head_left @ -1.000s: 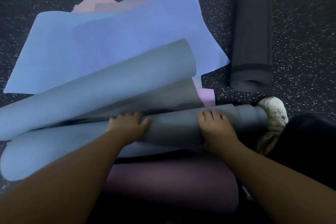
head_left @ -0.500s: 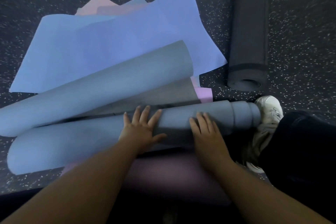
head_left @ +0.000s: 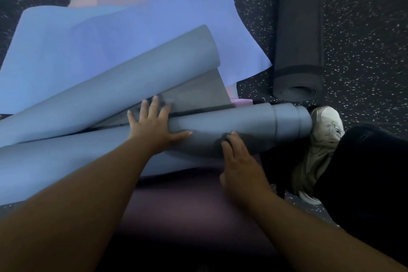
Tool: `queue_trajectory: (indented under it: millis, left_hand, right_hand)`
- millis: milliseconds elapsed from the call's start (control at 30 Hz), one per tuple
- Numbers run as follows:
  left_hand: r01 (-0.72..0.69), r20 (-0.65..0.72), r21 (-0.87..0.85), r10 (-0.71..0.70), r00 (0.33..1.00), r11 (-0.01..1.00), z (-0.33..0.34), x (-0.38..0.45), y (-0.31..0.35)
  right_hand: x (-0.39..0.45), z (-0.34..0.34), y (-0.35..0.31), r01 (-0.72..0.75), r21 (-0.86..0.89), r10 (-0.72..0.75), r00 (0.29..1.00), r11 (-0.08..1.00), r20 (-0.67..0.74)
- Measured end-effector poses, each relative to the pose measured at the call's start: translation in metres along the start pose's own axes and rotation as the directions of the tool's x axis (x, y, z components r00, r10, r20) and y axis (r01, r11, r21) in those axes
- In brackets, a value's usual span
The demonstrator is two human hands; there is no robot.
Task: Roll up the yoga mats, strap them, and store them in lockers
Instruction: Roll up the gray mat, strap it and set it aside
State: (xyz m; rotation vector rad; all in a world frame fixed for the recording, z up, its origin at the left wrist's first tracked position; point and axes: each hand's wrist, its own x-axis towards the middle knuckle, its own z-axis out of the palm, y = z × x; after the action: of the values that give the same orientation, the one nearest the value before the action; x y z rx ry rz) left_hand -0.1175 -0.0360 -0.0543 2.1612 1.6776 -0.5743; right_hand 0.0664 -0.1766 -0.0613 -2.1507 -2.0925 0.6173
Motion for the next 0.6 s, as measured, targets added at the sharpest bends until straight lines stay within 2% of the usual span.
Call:
queue_trajectory:
  millis: [67,200,333,400,600]
  left_hand:
    - [0.021,0.009,-0.022,-0.021,1.0,1.0,-0.003,0.004,0.0]
    - [0.066,-0.058,-0.083,-0.071,0.996,0.994,-0.013,0.016,-0.004]
    - [0.099,-0.08,0.082,-0.093,0.993,0.992,-0.029,0.029,-0.024]
    - [0.132,-0.098,0.124,-0.12,0.988,0.983,-0.037,0.034,-0.04]
    - [0.198,-0.218,0.231,-0.148,0.965,0.953,-0.057,0.053,-0.067]
  right_hand:
    - [0.001,0.002,-0.004,-0.043,-0.027,0.045,0.997,0.999,0.06]
    - [0.013,-0.015,-0.02,-0.096,-0.187,0.127,0.978,0.978,0.162]
    - [0.026,-0.03,-0.021,-0.112,-0.285,0.154,0.979,0.952,0.131]
    - [0.038,-0.036,-0.025,-0.186,-0.257,0.212,0.974,0.948,0.077]
    - [0.056,-0.047,-0.035,-0.196,-0.119,0.21,0.97,0.973,0.12]
